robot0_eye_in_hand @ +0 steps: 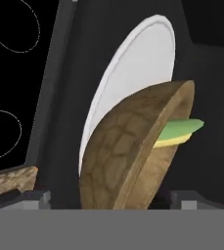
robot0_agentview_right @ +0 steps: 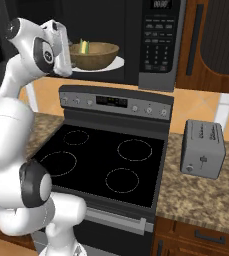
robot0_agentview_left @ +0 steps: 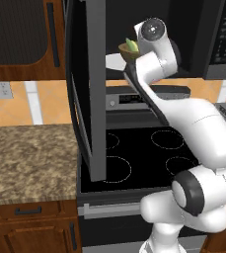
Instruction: Pick the corn from the sink and place it in the bowl. Then pick the bowl and place it in the microwave. Then close the microwave door and press the start button.
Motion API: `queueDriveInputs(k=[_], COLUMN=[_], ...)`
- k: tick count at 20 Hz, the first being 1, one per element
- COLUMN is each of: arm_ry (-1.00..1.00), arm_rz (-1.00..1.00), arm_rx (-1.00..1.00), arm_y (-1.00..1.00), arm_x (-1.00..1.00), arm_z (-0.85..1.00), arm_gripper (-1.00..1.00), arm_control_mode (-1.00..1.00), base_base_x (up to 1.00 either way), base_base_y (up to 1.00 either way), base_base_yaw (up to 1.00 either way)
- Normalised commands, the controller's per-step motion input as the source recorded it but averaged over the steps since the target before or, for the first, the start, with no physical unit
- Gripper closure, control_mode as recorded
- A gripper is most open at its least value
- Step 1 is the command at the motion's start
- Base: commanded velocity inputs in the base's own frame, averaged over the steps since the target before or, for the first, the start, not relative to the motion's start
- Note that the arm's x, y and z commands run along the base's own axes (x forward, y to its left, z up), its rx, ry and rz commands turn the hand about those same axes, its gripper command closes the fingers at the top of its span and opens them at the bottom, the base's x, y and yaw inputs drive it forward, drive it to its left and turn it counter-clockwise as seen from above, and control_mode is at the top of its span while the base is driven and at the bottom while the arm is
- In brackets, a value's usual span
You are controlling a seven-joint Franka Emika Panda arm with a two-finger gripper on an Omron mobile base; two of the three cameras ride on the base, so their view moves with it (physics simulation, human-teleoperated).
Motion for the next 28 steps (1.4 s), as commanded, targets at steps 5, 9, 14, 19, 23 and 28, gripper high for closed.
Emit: queueDriveInputs(k=[5,9,14,19,23,28], arm_ry=[-0.27,-0.13,-0.06,0.0,0.01,0.0], arm_rz=[0.0,0.0,-0.14,-0.17,-0.17,-0.12], arm_rx=[-0.06,-0.38,-0.46,-0.43,-0.36,-0.23], arm_y=[0.0,-0.05,-0.28,-0.14,0.34,0.26], arm_x=[-1.0,-0.39,-0.43,-0.23,-0.16,-0.11], arm_z=[-0.15,-0.34,0.0,-0.09,-0.26,-0.18], arm_gripper=[-1.0,-1.0,-1.0,-1.0,-1.0,-1.0], arm_control_mode=[-1.0,-1.0,-1.0,-1.0,-1.0,-1.0], base_base_x=[0.0,0.0,0.0,0.0,0.0,0.0], base_base_y=[0.0,0.0,0.0,0.0,0.0,0.0], base_base_yaw=[0.0,0.0,0.0,0.0,0.0,0.0])
